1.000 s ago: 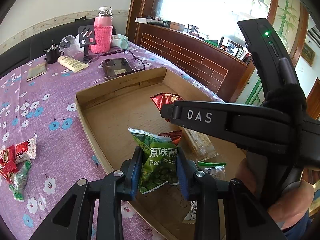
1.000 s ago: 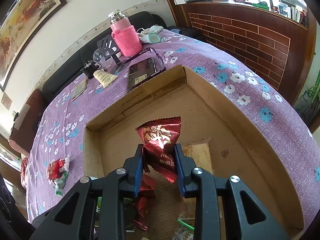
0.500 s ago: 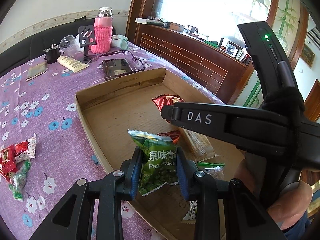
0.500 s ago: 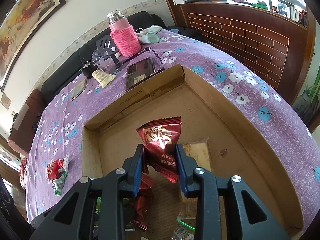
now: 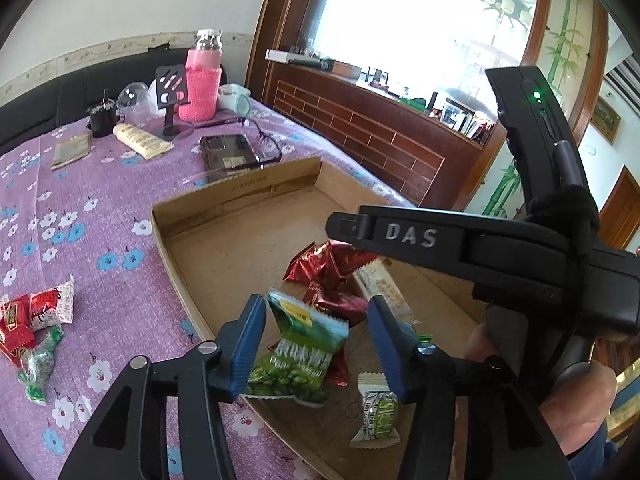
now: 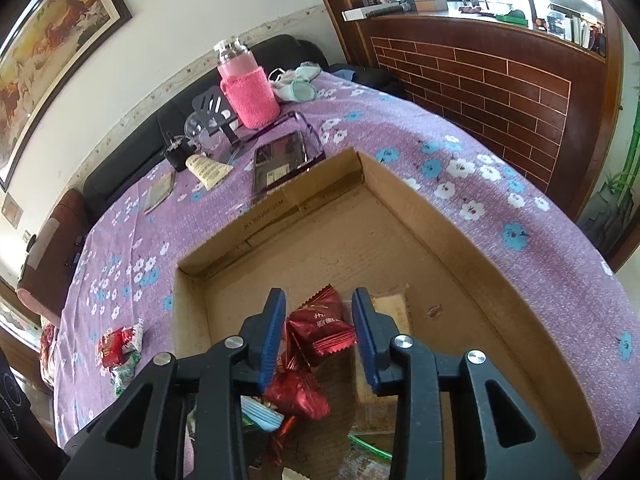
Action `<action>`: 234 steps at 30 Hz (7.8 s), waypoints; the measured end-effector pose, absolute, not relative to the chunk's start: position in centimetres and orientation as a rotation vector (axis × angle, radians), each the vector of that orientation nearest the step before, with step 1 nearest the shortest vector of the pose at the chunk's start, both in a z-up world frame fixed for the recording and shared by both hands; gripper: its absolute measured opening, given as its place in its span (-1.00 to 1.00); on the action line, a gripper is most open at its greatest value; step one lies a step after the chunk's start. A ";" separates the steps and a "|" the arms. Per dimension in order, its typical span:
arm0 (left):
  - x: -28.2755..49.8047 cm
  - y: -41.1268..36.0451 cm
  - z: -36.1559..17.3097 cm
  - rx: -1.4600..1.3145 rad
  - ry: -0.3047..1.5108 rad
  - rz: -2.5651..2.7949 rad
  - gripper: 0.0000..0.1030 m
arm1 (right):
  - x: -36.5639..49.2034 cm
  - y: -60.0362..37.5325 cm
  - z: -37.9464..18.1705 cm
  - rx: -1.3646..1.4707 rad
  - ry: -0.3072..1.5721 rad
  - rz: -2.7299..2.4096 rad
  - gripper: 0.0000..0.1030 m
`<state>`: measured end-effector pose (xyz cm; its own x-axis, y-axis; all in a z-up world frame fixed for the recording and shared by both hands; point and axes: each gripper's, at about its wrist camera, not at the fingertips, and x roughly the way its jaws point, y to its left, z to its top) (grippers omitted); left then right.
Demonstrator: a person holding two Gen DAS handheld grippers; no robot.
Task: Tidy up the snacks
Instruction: 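Lower both packets into the box and open both grippers, then withdraw both grippers from the box toward the snack pile, then grasp another green 'Peas Original' packet with the left gripper, then close the right gripper on the clear green-tied bag while left holds peas packet, then lift the clear green-tied bag with the right gripper, then carry the peas packet and clear bag with both grippers toward the cardboard box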
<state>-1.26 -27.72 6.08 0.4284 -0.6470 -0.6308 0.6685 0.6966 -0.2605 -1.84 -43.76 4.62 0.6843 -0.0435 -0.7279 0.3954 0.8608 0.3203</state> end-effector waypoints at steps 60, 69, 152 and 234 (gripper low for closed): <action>-7.2 -9.3 9.8 0.095 0.650 -0.645 0.45 | -15.4 -33.4 10.1 0.278 0.539 0.158 0.82; -6.0 -12.3 5.2 0.199 0.894 -0.690 0.51 | -15.0 -32.8 9.0 0.275 0.547 0.222 0.82; 5.3 -0.2 2.9 -0.181 0.888 -0.269 -0.19 | 2.2 -20.8 2.7 0.050 0.803 0.125 0.20; 3.0 -1.7 5.0 -0.045 0.674 -0.171 -0.18 | 0.4 -19.5 3.9 0.103 0.617 0.303 -0.81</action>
<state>2.99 -1.67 4.96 0.7676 -0.1725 -0.6173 0.1433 0.9849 -0.0971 0.40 -19.50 3.91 0.7730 0.3100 -0.5536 -0.2491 0.9507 0.1845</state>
